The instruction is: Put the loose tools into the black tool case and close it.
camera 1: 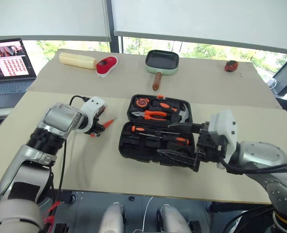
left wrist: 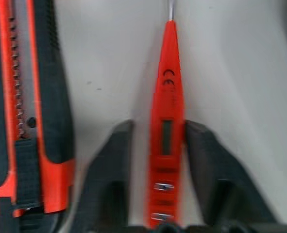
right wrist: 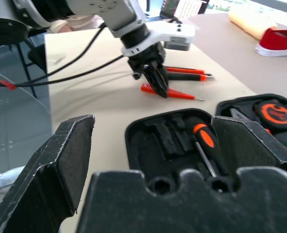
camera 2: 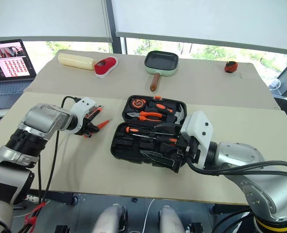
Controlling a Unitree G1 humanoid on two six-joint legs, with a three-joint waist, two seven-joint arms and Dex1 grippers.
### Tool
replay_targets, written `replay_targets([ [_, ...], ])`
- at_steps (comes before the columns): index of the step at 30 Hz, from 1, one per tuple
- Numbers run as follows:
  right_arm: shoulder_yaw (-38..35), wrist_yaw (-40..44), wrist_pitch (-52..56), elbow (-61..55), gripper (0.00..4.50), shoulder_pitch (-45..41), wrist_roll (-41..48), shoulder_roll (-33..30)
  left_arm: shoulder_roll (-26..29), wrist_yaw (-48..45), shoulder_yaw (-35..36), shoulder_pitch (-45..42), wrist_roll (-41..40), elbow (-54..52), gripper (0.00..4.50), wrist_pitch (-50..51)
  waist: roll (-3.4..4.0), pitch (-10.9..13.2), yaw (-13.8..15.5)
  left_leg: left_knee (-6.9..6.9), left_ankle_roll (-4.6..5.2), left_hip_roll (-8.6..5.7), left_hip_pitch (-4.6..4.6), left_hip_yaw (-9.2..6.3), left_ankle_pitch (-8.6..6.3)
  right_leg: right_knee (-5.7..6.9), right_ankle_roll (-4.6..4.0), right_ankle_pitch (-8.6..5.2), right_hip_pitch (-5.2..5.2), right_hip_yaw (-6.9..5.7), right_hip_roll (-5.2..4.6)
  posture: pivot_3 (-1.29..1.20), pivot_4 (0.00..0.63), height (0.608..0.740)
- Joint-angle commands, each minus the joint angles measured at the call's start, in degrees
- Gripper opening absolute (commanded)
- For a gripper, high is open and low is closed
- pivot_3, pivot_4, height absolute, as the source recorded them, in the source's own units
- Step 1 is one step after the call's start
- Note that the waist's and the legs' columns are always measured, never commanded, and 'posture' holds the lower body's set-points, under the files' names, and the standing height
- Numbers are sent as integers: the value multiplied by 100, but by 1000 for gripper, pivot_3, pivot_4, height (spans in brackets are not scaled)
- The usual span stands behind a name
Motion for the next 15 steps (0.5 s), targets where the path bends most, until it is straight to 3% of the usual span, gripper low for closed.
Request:
replay_targets([
  [1,-290,-17,-125,-192,4500,111,189,-163,35,-166,-15,163,117,184,436,-46,0,0,-3,0,0,0,0,0,0,0,0,0,0,0,0,0,150,740],
  [5,-517,44,-93,-212,4500,458,249,-389,341,-467,191,100,299,181,435,-808,0,0,-8,0,0,1,0,-1,0,2,0,0,-2,0,2,0,150,740],
  [9,-954,163,21,-283,4500,1168,436,-722,694,-1464,423,-10,471,33,435,-3434,-9,6,1,0,0,5,-20,-3,0,-3,-2,1,-15,-4,4,0,150,740],
  [15,-1047,94,-131,-355,4500,1500,321,-897,531,-3143,350,-190,431,-44,435,-5450,-9,6,36,7,1,0,-24,-1,0,-16,3,3,-4,-10,-7,0,150,740],
])
